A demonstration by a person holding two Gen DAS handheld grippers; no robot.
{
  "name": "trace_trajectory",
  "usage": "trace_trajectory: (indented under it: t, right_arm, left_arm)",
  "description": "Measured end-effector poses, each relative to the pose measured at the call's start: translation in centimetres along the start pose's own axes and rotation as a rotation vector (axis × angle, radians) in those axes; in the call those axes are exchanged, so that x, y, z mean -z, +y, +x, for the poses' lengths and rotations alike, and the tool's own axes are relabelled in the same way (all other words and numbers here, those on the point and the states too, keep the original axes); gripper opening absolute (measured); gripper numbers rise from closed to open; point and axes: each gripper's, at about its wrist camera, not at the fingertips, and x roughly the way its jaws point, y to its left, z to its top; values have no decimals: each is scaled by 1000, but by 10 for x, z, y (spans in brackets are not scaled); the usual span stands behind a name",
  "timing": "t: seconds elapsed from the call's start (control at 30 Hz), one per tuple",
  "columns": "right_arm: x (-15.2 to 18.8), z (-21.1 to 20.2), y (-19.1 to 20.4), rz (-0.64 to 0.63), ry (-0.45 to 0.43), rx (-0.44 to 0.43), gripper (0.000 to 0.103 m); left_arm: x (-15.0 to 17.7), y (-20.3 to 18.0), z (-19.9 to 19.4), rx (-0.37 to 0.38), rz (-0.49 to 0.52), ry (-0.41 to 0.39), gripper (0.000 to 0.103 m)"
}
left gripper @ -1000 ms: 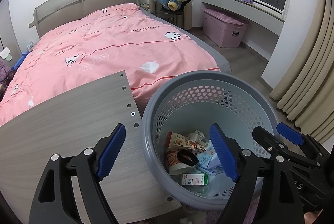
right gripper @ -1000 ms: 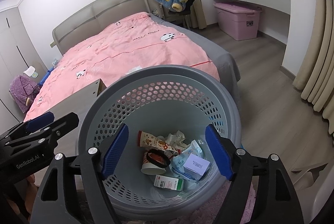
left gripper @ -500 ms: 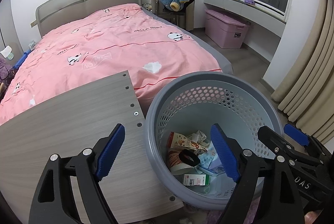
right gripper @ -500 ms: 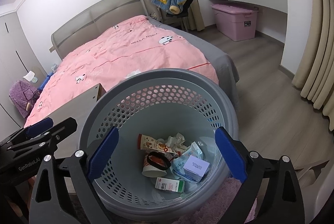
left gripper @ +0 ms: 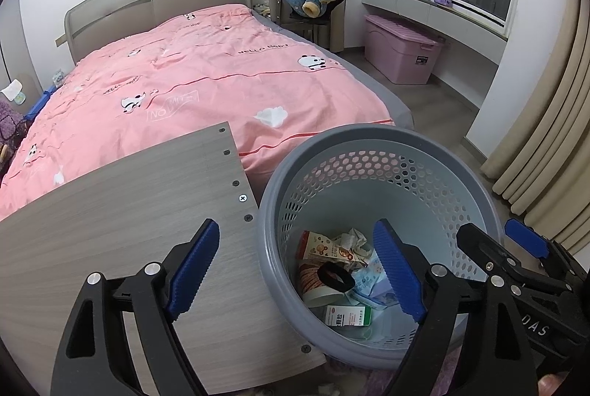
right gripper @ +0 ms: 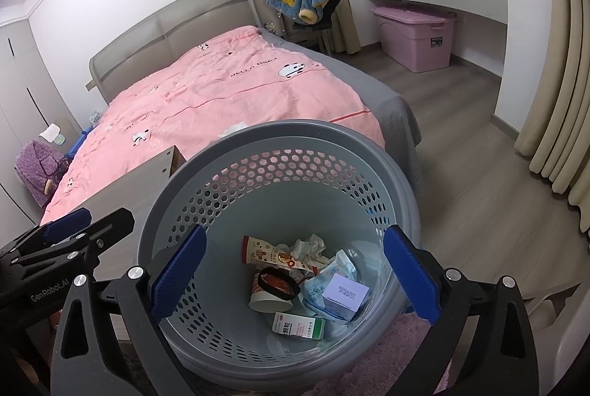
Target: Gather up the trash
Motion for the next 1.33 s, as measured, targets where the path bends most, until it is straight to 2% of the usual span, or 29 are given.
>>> trace_trajectory:
  t: [0.47,1.33]
  right_arm:
    - [1,0,0,-3,0,0,95]
    - [1,-1,2,-6,0,-1,95]
  left_arm:
    - [0,3,0,-9,-30,13,82]
    - [0,2,-3,-13,-23,8,82]
